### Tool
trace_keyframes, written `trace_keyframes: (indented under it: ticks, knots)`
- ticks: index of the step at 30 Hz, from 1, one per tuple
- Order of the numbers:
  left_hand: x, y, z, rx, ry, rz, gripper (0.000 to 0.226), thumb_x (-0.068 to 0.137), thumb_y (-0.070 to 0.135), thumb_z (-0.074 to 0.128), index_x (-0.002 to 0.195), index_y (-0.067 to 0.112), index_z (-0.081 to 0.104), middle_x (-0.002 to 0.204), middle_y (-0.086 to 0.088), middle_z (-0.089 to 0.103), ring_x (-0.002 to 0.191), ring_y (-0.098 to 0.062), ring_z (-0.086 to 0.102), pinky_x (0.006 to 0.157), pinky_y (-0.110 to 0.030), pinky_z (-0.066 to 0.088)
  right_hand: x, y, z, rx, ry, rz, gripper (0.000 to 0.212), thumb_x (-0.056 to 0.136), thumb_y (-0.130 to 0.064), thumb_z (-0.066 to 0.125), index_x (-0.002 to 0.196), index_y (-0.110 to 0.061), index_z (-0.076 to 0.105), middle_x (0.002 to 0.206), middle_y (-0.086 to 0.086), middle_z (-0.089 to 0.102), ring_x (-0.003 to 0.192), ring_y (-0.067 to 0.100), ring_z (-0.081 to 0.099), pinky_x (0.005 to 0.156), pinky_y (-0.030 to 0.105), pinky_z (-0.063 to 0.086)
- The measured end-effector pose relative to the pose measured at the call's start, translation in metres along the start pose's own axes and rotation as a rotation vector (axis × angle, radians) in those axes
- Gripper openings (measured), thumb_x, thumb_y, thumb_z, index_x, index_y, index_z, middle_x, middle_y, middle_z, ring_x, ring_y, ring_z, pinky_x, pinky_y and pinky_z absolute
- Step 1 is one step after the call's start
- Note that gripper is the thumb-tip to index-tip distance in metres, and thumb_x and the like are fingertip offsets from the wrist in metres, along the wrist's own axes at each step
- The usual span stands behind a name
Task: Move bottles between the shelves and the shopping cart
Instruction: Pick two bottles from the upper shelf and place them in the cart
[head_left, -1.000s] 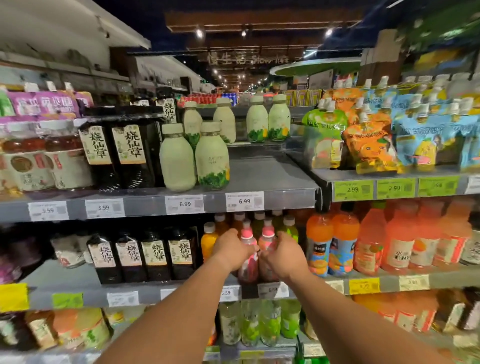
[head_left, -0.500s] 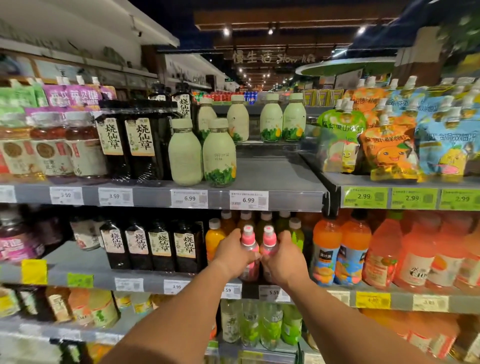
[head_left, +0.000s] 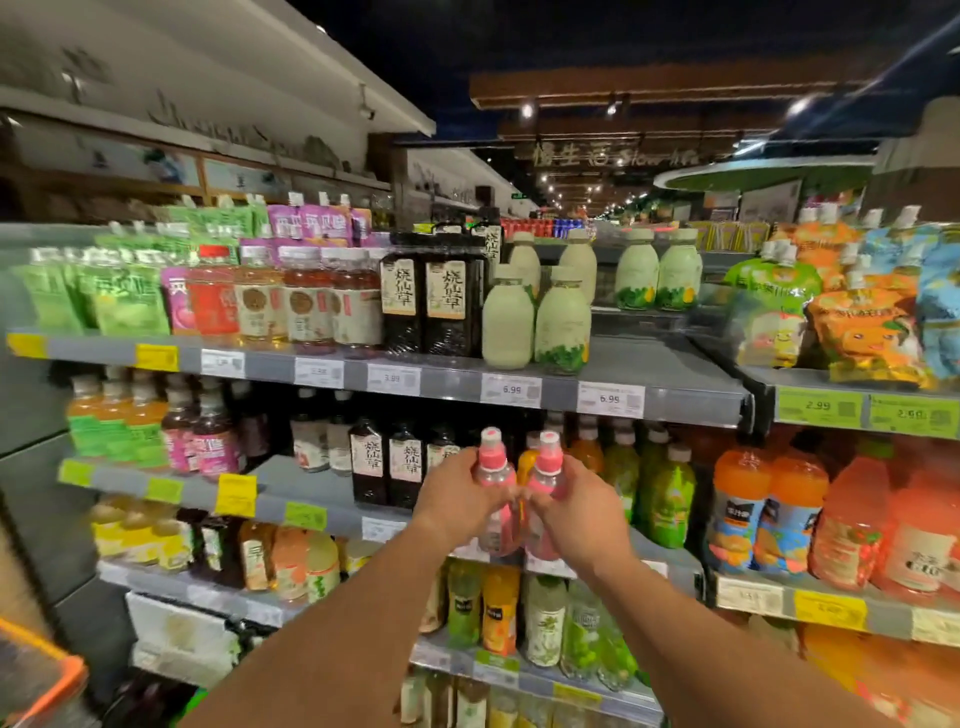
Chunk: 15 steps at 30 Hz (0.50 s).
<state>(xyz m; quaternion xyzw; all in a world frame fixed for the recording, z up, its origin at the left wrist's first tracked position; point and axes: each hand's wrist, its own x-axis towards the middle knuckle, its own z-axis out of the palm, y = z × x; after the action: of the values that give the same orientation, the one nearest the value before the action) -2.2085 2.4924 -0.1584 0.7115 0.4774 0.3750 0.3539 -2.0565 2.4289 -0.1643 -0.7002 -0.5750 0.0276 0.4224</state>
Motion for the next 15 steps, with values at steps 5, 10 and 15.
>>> trace_keyframes:
  ticks: [5,10,15]
  knots:
    - [-0.051,-0.065,-0.105,0.112,0.114,-0.066,0.021,0.074,0.033,0.079,0.091,0.031,0.066,0.083,0.016,0.070,0.079,-0.004,0.065,0.064,-0.021,0.048,-0.043,-0.076,0.084,-0.003,-0.160,-0.054,0.017,0.086,-0.036,0.058,0.098,-0.024,0.056,0.096,0.003,0.067,0.091,0.027,0.064,0.067,0.031,0.041]
    - [-0.105,-0.120,-0.219,0.178,0.263,-0.155,0.025,0.073,0.030,0.081,0.097,0.026,0.071,0.088,0.009,0.074,0.085,-0.011,0.068,0.069,-0.023,0.049,-0.088,-0.179,0.170,0.123,-0.270,-0.105,0.018,0.088,-0.045,0.048,0.087,-0.029,0.057,0.091,0.003,0.068,0.087,0.028,0.064,0.069,0.034,0.047]
    - [-0.150,-0.175,-0.324,0.199,0.440,-0.281,0.023,0.070,0.030,0.082,0.088,0.023,0.070,0.084,0.007,0.072,0.085,-0.016,0.068,0.075,-0.030,0.053,-0.119,-0.273,0.252,0.197,-0.406,-0.202,0.028,0.086,-0.048,0.056,0.098,-0.024,0.061,0.101,0.004,0.070,0.096,0.031,0.064,0.069,0.032,0.044]
